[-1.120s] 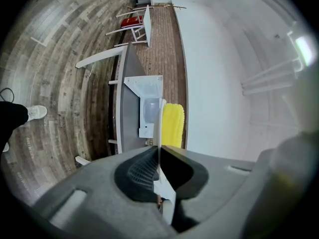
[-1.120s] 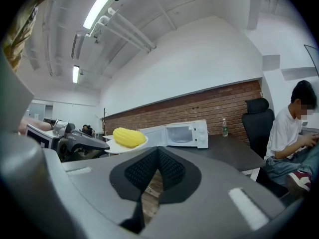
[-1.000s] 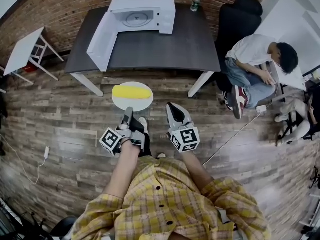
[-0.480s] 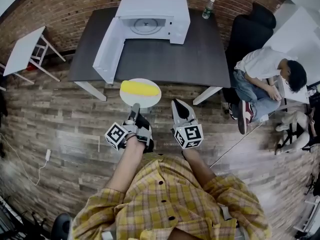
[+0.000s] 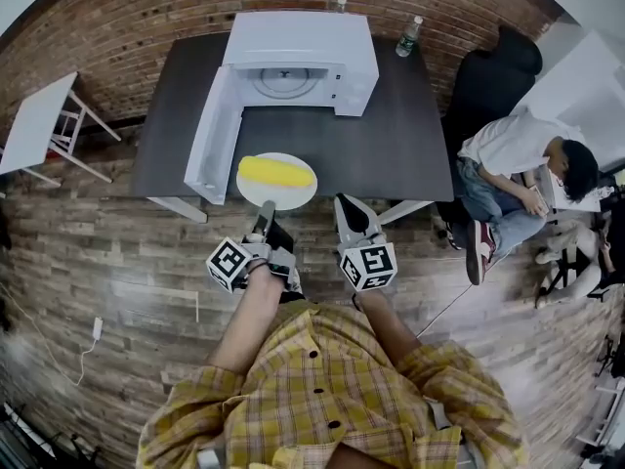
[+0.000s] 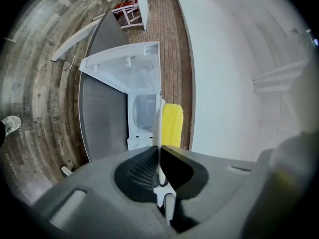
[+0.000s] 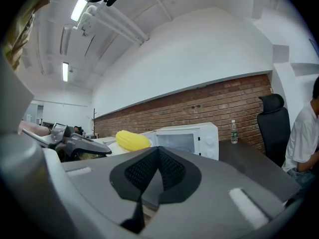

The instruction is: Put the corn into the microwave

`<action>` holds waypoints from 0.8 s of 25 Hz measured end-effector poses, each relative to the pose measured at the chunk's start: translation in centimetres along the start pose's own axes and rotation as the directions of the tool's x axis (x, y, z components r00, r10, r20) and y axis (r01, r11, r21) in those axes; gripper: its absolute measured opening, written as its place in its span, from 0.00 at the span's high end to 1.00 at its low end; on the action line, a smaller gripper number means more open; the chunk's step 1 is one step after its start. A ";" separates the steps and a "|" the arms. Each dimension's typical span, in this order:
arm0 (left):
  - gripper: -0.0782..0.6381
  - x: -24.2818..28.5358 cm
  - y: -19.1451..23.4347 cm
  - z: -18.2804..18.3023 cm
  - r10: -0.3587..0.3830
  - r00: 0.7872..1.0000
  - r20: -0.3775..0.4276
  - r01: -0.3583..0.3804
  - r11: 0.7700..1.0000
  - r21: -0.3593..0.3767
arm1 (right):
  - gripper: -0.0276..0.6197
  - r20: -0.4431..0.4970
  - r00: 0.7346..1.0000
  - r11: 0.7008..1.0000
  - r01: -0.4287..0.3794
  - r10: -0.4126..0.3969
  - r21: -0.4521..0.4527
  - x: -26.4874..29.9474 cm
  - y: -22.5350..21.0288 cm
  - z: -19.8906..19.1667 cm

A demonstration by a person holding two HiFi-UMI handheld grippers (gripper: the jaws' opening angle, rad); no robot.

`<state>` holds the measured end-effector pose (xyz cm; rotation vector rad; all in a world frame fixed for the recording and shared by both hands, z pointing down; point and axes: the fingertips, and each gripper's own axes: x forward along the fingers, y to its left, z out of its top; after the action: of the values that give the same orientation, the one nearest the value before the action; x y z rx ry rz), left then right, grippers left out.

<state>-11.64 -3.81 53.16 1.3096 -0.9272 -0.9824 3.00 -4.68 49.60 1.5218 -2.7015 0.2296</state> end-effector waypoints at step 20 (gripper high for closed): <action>0.87 8.2 1.2 4.6 0.036 0.998 -0.055 -0.038 0.998 -0.040 | 0.95 -0.035 0.994 0.995 0.104 -0.104 -0.007 7.8 -3.2 0.4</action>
<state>-13.27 -13.05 54.57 1.2742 -0.8828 -0.9283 1.67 -13.01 50.34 1.6346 -2.5849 0.2443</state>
